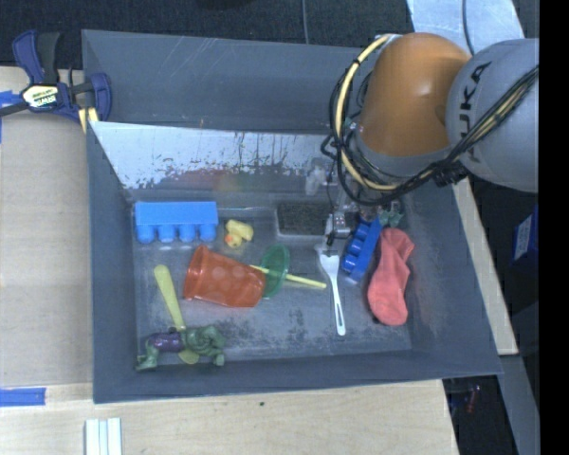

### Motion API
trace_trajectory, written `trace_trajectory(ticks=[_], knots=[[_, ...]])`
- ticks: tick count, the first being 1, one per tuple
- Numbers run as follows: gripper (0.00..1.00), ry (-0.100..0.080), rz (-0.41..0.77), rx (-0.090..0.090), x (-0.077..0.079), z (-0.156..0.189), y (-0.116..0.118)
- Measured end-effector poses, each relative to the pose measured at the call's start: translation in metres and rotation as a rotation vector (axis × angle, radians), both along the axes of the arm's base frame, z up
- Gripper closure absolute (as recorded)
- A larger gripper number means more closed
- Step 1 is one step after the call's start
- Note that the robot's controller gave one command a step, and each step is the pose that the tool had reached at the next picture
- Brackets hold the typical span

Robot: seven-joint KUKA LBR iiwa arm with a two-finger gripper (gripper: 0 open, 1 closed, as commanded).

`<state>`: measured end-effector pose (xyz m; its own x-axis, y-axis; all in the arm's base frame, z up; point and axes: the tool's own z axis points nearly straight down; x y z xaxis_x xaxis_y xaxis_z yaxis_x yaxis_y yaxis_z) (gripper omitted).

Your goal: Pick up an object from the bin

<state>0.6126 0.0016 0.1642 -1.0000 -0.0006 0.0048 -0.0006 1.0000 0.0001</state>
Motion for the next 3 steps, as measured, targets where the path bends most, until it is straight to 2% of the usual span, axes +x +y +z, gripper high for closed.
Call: trace_trajectory(ticks=[1,2,3], knots=[[0.0,-0.008,0.0,0.0,0.002,0.004,0.0],[0.0,-0.004,-0.037,0.0,0.014,-0.05,-0.006],[0.0,-0.022,-0.03,0.0,0.015,-0.08,0.007]])
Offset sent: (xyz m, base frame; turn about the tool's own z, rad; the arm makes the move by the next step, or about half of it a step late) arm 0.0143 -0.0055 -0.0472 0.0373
